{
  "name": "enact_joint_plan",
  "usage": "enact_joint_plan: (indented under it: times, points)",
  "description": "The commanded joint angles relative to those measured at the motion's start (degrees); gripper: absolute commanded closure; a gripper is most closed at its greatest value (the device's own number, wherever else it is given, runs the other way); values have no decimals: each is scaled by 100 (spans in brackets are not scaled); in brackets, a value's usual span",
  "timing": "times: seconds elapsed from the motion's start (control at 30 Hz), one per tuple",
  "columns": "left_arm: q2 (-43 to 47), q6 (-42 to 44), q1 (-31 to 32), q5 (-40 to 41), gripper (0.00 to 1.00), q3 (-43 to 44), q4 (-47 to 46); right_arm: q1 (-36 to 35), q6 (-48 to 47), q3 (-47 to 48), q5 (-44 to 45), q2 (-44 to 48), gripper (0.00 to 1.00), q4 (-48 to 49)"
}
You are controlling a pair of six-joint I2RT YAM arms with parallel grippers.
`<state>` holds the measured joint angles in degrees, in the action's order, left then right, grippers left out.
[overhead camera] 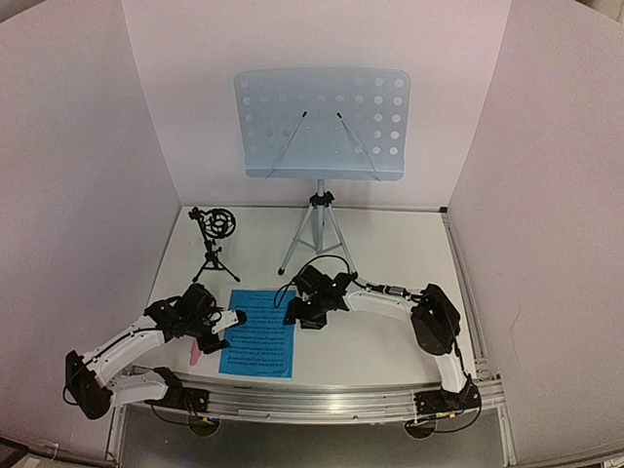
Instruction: Set up the instrument practice props
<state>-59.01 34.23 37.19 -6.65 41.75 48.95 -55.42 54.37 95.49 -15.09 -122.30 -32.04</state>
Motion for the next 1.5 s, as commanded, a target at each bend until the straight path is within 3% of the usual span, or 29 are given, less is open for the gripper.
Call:
enact_joint_plan:
  times: [0.0,0.57,0.93,1.2,1.47]
  points:
    - [-217,428,-18,828,32,-306,-472,51,340,344,-16,-411,41,584]
    - [-781,617,-13,74,34,-1004,-1478,78,576,584,-74,-1014,44,814]
    - [-949,982,-10,38,34,-1264,-1882,122,579,608,-206,-1104,44,951]
    - [-1002,1209,-10,89,34,-1463,-2172,168,1064,120,-554,-1031,44,1879]
    - [-1049,1352,-10,103,34,-1549,-2343,221,1106,-45,-464,-958,44,1937]
